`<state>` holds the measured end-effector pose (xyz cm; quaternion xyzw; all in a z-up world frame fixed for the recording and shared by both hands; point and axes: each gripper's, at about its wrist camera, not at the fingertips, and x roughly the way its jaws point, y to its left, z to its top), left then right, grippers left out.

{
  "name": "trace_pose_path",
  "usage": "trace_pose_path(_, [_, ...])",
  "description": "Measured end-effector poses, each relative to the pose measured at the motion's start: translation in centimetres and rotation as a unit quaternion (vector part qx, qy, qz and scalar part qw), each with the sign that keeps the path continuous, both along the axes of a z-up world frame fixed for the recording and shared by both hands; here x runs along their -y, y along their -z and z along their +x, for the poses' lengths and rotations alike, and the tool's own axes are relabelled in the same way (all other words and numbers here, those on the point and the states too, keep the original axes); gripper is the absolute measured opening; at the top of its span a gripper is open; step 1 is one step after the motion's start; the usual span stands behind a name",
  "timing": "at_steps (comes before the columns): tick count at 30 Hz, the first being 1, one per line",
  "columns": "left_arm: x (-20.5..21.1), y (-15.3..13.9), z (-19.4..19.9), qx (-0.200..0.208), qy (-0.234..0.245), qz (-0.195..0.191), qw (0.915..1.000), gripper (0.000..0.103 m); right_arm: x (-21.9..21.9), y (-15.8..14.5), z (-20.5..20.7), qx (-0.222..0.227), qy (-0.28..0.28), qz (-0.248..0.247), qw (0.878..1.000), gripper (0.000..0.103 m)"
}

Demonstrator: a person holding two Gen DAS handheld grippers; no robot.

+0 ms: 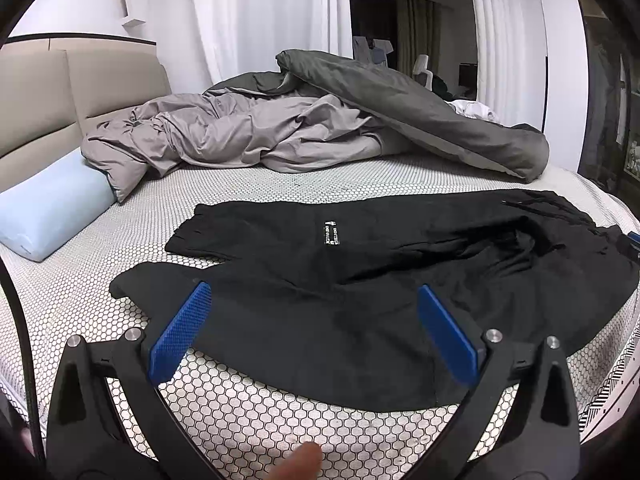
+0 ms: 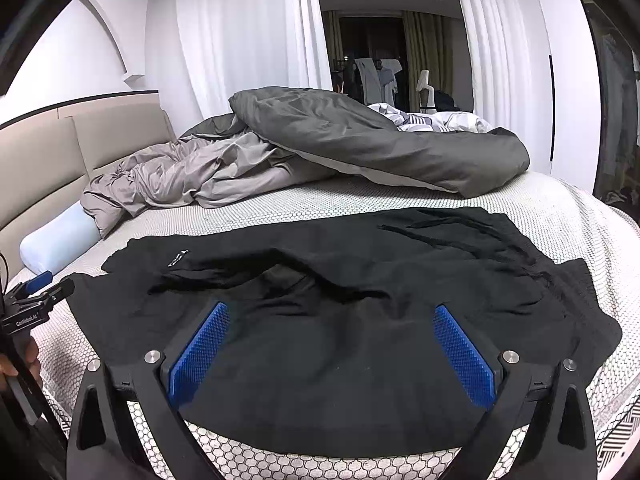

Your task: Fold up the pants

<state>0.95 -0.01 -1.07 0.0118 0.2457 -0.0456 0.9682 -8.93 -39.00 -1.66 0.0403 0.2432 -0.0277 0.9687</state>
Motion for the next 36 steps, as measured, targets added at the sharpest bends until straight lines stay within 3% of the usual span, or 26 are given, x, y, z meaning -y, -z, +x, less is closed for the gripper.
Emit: trace_pose_path(36, [-0.23,0.13,0.06,0.005,-0.010,0.000,0.9999,0.102,-0.14,0.19,0.30,0.001,0.000,0.002,1.000,0.103])
